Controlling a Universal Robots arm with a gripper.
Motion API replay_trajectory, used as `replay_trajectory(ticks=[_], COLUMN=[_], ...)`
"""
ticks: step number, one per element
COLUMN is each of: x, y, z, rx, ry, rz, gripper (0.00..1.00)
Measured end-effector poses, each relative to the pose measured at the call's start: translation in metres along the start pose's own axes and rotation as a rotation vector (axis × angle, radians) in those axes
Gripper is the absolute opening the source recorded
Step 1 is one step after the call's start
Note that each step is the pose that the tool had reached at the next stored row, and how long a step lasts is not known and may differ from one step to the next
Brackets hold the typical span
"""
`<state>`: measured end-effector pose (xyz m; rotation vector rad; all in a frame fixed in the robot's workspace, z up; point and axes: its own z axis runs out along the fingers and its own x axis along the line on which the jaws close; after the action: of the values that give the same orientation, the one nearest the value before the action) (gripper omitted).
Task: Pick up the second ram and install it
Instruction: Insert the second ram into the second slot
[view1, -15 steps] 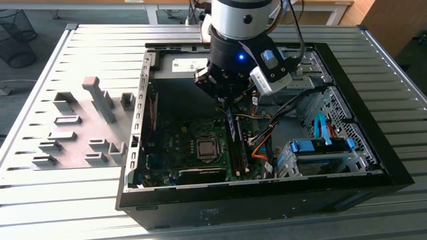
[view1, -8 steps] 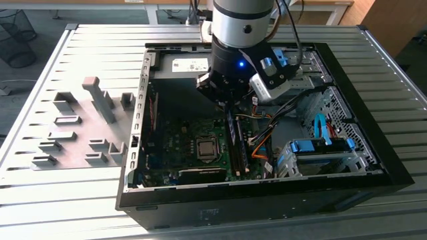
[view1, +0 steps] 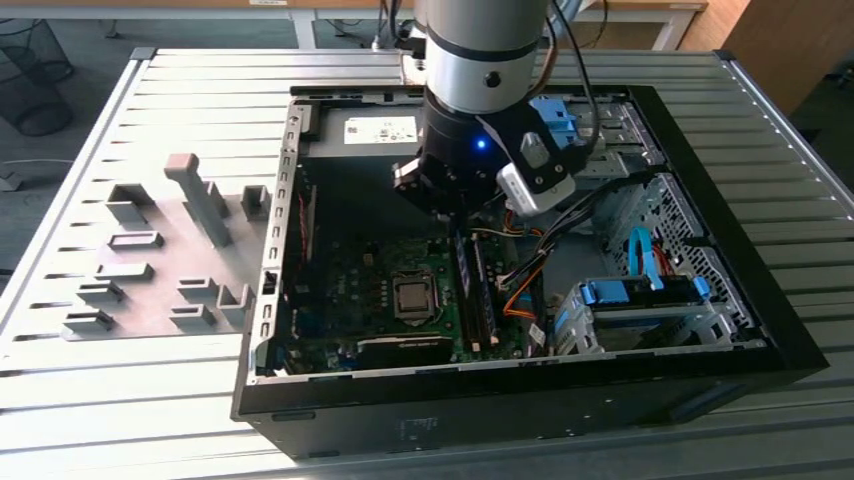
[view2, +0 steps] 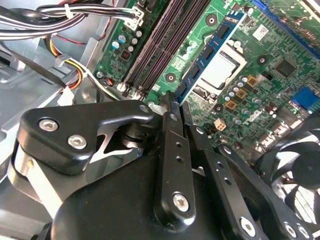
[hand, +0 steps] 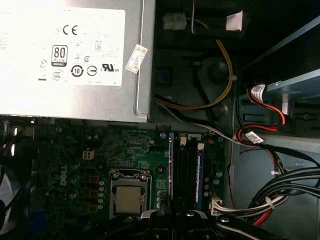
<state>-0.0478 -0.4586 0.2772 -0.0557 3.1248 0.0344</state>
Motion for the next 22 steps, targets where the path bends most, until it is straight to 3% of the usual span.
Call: replay_trajectory(ticks=[7,17,22], x=[-0.0001,-0.0003,-0.0042], y=[-0.0003,-0.0003,-0.0009], z=[0.008,0.0082,0.0104], rx=[0.0001,0.0001,0.0002], ry=[0.0001,0.0001,0.0], rz=[0.0,0.0,0.007], gripper=[0.14,0.14,0.14])
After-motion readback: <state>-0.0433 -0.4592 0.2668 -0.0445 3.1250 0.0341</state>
